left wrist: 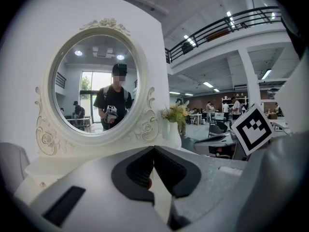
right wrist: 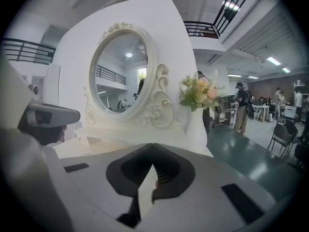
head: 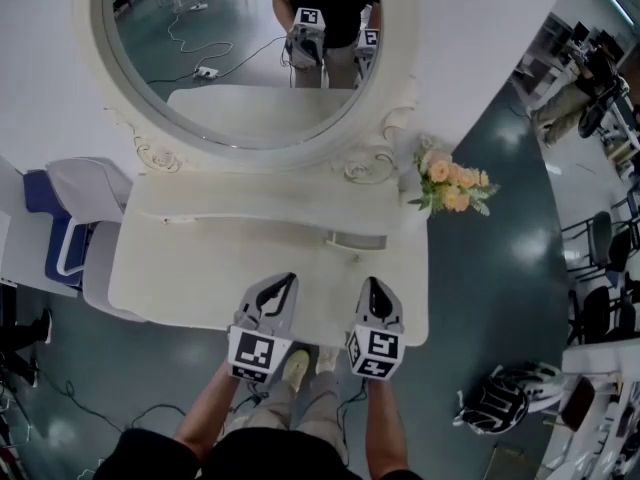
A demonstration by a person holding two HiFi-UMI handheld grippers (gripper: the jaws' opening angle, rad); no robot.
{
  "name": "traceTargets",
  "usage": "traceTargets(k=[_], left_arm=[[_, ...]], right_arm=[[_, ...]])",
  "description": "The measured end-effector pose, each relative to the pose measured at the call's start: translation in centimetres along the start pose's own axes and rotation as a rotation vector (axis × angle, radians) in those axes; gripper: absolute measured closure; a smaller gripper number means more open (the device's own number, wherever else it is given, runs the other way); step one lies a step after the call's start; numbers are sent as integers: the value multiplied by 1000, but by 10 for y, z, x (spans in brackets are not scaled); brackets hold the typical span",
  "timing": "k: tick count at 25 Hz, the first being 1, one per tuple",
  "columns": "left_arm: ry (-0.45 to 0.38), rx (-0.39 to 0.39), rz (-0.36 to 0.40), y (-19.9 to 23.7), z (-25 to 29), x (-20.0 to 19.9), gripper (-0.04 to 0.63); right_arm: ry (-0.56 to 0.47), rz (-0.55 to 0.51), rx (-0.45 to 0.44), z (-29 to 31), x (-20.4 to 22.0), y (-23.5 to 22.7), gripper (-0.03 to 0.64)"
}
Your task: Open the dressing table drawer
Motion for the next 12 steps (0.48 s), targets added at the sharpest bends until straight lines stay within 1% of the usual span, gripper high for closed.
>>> traceTargets(k=[12], left_arm=[[-39,33,40,-25,-32,-40,592]], right_arm=[[-76,46,-2,-64,-44,-1,621]])
Point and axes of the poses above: the fingertips, and each gripper's own axes: z forward along the fingers, y to its left, x out of its underside, the point moved 8 cm from there along -z, backward along the fingers, and after that the axes turned 15 degrees about x, right-handed, at the moved point
